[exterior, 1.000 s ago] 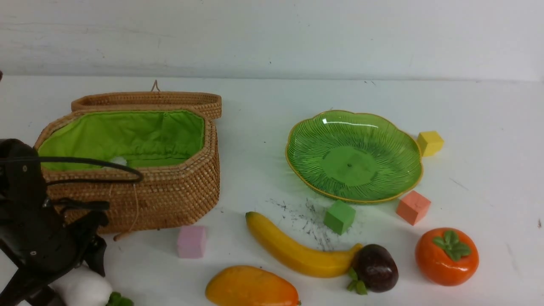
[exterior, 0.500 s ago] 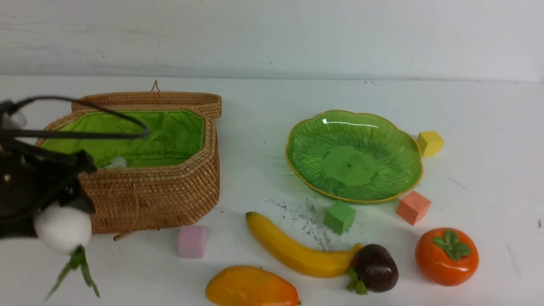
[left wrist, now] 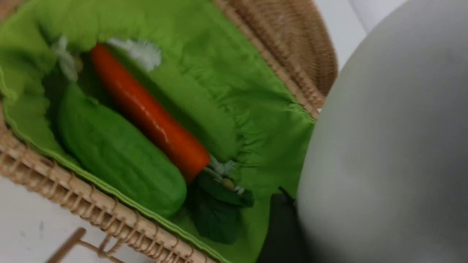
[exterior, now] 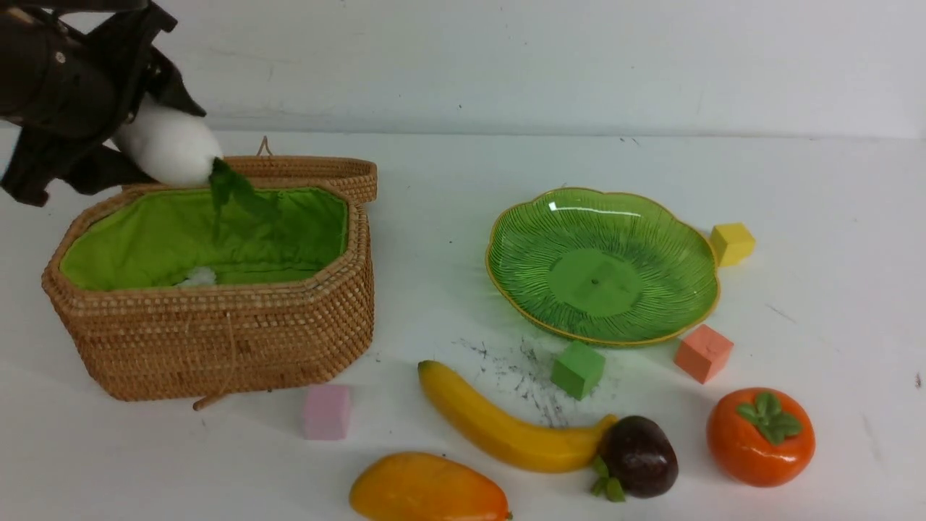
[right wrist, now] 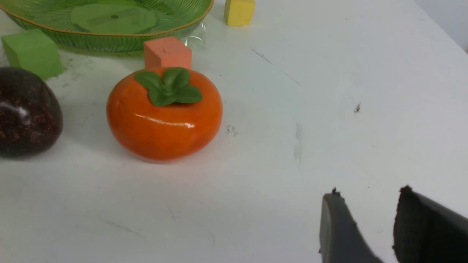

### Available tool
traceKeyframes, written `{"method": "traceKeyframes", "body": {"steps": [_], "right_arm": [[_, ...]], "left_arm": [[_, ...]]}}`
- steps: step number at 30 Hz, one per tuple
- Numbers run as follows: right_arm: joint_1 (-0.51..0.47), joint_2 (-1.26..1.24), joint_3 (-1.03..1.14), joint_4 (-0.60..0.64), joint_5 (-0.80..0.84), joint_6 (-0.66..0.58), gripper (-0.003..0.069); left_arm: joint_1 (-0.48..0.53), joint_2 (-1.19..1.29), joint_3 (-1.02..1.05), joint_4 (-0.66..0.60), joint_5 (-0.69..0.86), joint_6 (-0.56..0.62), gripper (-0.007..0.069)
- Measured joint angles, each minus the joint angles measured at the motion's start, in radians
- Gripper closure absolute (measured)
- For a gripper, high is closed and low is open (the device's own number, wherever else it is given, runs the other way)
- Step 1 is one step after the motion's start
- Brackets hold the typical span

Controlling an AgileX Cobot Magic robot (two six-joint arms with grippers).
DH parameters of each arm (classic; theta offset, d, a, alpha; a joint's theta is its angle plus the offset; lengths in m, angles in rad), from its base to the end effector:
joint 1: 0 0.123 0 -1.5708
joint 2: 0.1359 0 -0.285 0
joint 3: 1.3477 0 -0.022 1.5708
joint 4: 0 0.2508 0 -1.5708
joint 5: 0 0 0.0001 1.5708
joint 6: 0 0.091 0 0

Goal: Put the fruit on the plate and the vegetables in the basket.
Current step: Take a daikon with your left arm and place it on the basket on the left, then grab a tomato with your left arm and place it on the plate on the right.

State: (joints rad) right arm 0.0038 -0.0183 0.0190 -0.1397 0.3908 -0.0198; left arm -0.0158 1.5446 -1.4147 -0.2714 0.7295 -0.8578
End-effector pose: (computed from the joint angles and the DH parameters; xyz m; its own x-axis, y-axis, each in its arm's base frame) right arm 0.0517 -0.0046 0.1730 -0.3000 -0.1495 -0.9421 0.0023 0.9875 -0.1574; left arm 0.3476 -0.0218 0.3562 -0.4605 -0.8523 -0.2482 -0.5267 0.4874 -0.6964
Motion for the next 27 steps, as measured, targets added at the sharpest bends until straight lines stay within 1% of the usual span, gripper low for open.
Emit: {"method": "traceKeyframes", "body": {"steps": [1, 2, 5, 8, 11, 13, 15, 19, 22, 24, 25, 26, 27], "right_arm": [[0.000, 0.000, 0.000, 0.000, 0.000, 0.000, 0.0418], [0.000, 0.000, 0.000, 0.000, 0.000, 0.000, 0.0418], [0.000, 0.000, 0.000, 0.000, 0.000, 0.000, 0.0418], [0.000, 0.000, 0.000, 0.000, 0.000, 0.000, 0.0418], [0.000, 0.000, 0.000, 0.000, 0.000, 0.000, 0.0418], [0.000, 0.000, 0.000, 0.000, 0.000, 0.000, 0.0418], [0.000, 0.000, 0.000, 0.000, 0.000, 0.000, 0.0418], [0.000, 0.000, 0.000, 0.000, 0.000, 0.000, 0.0418], [0.000, 0.000, 0.000, 0.000, 0.000, 0.000, 0.0418], [0.000, 0.000, 0.000, 0.000, 0.000, 0.000, 0.0418], [0.000, 0.000, 0.000, 0.000, 0.000, 0.000, 0.0418], [0.000, 0.000, 0.000, 0.000, 0.000, 0.000, 0.0418], [0.000, 0.000, 0.000, 0.000, 0.000, 0.000, 0.0418]], "left_arm": [[0.000, 0.010, -0.001, 0.000, 0.000, -0.017, 0.0144], [0.000, 0.041, -0.002, -0.001, 0.000, -0.076, 0.0144], [0.000, 0.092, -0.002, -0.003, 0.000, -0.157, 0.0144], [0.000, 0.118, -0.002, -0.003, -0.001, -0.181, 0.0137], [0.000, 0.125, -0.002, -0.004, -0.002, -0.181, 0.0093], [0.000, 0.125, -0.003, -0.005, -0.008, -0.163, 0.0048], [0.000, 0.124, -0.004, -0.005, -0.010, -0.140, 0.0018], [0.000, 0.124, -0.004, -0.005, -0.010, -0.116, 0.0011], [0.000, 0.123, -0.004, -0.005, -0.009, -0.094, 0.0031], [0.000, 0.115, -0.004, -0.011, 0.001, -0.036, 0.0062], [0.000, 0.102, -0.004, -0.021, 0.013, 0.025, 0.0089], [0.001, 0.102, -0.004, -0.023, 0.013, 0.025, 0.0093], [0.001, 0.071, -0.004, -0.043, 0.030, 0.119, 0.0130]]}}
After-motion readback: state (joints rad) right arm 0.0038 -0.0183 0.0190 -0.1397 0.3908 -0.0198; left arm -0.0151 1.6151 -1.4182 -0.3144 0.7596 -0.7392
